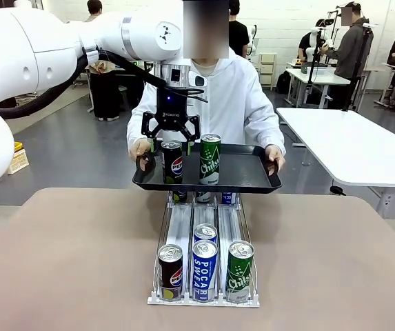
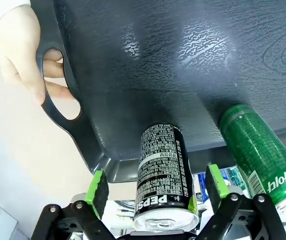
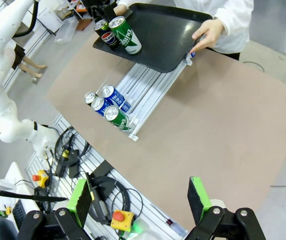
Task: Retrieve and hand over the desired beverage to the person.
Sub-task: Place the picked can on the Handle tray extended by the person.
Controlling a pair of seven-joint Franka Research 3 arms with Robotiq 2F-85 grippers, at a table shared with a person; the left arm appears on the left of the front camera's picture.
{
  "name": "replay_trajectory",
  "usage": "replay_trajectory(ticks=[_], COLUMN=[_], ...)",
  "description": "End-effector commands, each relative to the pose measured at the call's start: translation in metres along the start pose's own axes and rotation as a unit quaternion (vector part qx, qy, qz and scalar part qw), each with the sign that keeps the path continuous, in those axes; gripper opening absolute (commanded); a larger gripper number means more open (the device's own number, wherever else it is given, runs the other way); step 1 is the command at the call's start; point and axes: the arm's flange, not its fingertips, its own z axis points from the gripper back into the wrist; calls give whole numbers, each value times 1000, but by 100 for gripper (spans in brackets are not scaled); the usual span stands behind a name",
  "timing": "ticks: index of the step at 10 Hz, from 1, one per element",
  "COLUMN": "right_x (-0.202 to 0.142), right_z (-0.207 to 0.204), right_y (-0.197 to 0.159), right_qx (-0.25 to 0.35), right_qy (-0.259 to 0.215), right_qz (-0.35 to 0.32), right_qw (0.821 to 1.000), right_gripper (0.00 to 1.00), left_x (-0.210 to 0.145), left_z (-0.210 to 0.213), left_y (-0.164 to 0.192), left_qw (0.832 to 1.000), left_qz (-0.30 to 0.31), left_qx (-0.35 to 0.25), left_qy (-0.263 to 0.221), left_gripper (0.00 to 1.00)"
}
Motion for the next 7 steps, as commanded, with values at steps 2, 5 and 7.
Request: replay_trajectory(ticks=[2,5,7], right_x=[2,2,2], right_z=[-1,-1,-1], right_y=[0,0,0], right_qx=[12,12,12], right_qy=[-4,-4,-4], right_qz=[8,8,8], right_qw=[1000,1000,1000], right_gripper=[100,100,100], left_x=[3,-16,-47], left_z=[16,30,52], left_y=[-2,-4,-3], left_qw=[1000,999,998], left_qz=[-4,-17,-32], left_qx=[9,14,7], left_qy=[-9,-24,-55], left_gripper=[100,100,100])
